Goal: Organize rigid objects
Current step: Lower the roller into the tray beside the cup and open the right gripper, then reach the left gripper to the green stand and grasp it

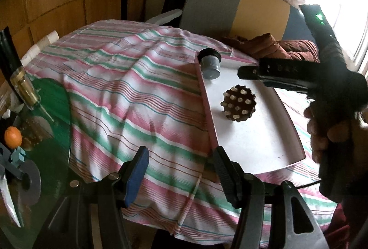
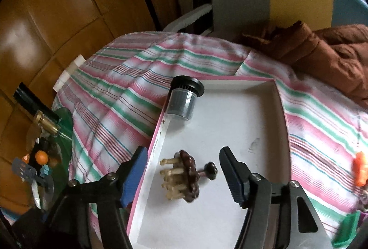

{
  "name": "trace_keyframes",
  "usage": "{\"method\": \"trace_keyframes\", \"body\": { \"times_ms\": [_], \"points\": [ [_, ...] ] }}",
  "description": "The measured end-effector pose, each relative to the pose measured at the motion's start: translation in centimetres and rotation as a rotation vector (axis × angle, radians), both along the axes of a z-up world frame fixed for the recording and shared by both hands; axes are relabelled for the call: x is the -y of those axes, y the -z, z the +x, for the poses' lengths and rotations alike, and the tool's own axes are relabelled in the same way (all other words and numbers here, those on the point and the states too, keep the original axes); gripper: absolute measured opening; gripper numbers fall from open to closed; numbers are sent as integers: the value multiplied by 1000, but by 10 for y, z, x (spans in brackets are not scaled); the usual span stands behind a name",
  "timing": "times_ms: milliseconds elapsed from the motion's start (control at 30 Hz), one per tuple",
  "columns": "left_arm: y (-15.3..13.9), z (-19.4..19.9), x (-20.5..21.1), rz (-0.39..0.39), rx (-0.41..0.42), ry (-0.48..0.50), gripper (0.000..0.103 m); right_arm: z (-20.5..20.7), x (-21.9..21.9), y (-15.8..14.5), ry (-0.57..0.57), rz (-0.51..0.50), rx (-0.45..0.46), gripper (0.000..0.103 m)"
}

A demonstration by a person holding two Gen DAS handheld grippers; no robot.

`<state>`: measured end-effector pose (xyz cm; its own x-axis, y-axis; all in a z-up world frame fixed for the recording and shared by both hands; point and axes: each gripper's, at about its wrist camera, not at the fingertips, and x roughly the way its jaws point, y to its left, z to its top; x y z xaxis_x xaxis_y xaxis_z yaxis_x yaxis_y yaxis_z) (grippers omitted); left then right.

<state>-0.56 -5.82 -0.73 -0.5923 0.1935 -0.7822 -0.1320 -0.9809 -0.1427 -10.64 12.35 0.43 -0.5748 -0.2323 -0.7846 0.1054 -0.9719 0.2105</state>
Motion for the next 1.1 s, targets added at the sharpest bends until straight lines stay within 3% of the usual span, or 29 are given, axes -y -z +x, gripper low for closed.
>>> {"method": "trace_keyframes", "body": {
  "times_ms": [633, 900, 1100],
  "points": [
    [-18, 15, -32, -34, -46, 78, 59, 89, -48, -18, 81, 133, -119, 72],
    [-20, 20, -58, -54, -47, 144, 59, 121, -110, -15, 191, 161, -100, 74],
    [-24, 22, -85, -47, -53, 226, 59, 150, -192, -19, 375, 171, -80, 74]
  ]
}}
